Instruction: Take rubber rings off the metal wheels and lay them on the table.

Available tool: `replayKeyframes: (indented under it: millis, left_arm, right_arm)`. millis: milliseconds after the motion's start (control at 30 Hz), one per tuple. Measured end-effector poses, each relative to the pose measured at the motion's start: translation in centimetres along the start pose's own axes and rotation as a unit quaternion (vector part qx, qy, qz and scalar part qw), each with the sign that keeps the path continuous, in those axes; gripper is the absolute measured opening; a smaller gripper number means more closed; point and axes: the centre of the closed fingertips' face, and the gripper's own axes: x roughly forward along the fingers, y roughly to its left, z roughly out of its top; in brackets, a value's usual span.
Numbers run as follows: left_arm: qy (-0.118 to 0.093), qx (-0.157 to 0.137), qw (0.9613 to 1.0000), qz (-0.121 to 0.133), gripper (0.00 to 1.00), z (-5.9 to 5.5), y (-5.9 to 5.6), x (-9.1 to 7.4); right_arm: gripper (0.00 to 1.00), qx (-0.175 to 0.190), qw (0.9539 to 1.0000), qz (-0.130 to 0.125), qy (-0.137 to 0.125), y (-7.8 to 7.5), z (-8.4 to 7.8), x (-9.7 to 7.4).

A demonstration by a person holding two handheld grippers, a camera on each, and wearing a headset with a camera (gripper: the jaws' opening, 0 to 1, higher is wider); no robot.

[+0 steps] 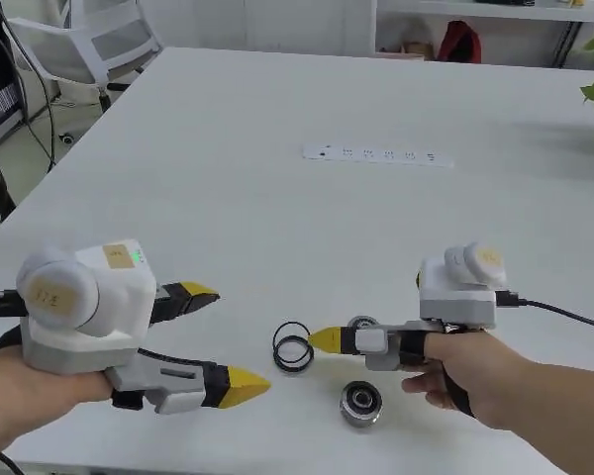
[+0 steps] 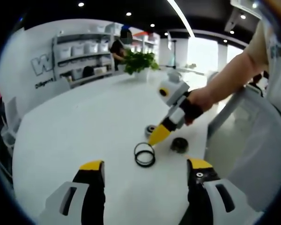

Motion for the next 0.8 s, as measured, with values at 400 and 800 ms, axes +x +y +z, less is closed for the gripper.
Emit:
replayKeyframes:
  millis: [400, 800]
  left_arm:
    - [0.001, -0.005, 1.0, 0.002, 0.74, -0.17, -0.17, -0.4]
    - [0.004, -0.008, 1.0, 0.0, 0.74, -0.35, -0.52, -0.47]
  right_arm:
    - [0.0, -0.004, 0.9998, -0.016, 0.011, -0.6, -0.49, 0.27]
    - [0.05, -0.024, 0.999, -0.03, 0.022, -0.81, -0.81, 0.27]
